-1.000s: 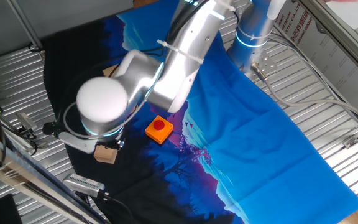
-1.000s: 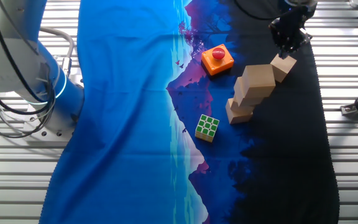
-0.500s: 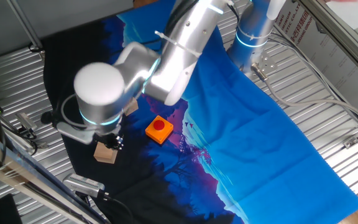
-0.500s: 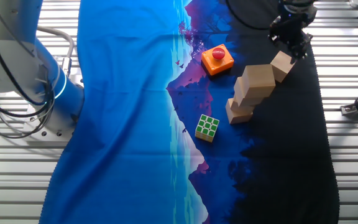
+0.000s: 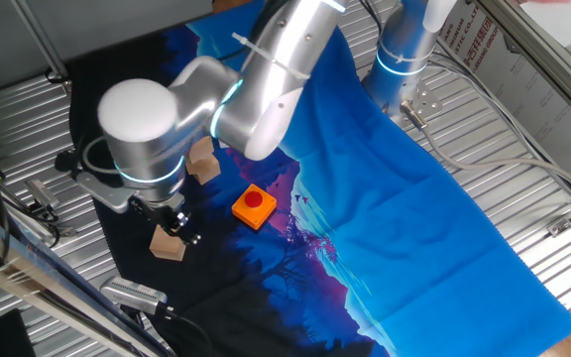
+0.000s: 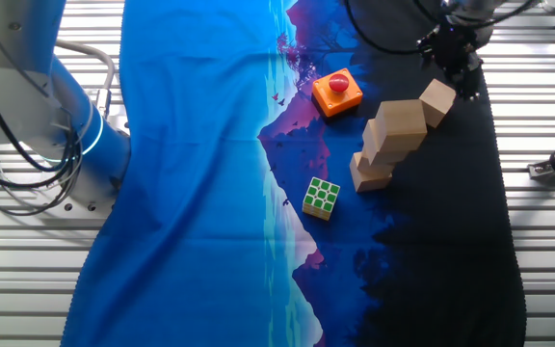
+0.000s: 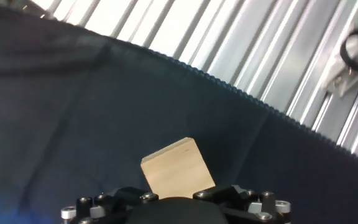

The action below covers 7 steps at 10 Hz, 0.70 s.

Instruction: Stack the blocks in a vertical line of five

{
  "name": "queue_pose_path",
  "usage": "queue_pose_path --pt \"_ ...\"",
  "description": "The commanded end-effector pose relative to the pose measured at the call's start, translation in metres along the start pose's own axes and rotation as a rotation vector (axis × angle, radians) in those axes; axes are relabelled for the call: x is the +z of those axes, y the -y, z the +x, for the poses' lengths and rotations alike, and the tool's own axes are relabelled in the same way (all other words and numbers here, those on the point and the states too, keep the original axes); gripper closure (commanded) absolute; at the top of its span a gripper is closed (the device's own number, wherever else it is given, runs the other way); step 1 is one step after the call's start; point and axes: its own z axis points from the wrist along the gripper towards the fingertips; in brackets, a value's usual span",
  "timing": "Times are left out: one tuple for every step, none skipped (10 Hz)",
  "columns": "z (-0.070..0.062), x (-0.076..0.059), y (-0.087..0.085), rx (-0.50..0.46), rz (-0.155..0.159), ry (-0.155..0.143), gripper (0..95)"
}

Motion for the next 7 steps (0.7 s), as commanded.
queue_pose_path --pt "-0.0004 0.0086 0.0010 0.000 0.001 -0.004 0.0" --pt "-0.0009 0.0090 0.0009 -0.003 0.000 -0.003 0.0" --pt "-0.0039 0.0087 -0.0001 -0.010 0.001 -0.004 0.0" --pt "-0.0060 0.0096 -0.0006 -0.006 0.001 -0.004 0.0" --pt "-0.0069 0.0123 -0.0005 -0.002 0.001 -0.003 0.0" --pt "-0.0069 0.0145 -0.0002 -0.010 0.000 0.000 0.0" --pt "-0.0070 0.0143 -0.0003 -0.056 0.001 -0.001 0.0"
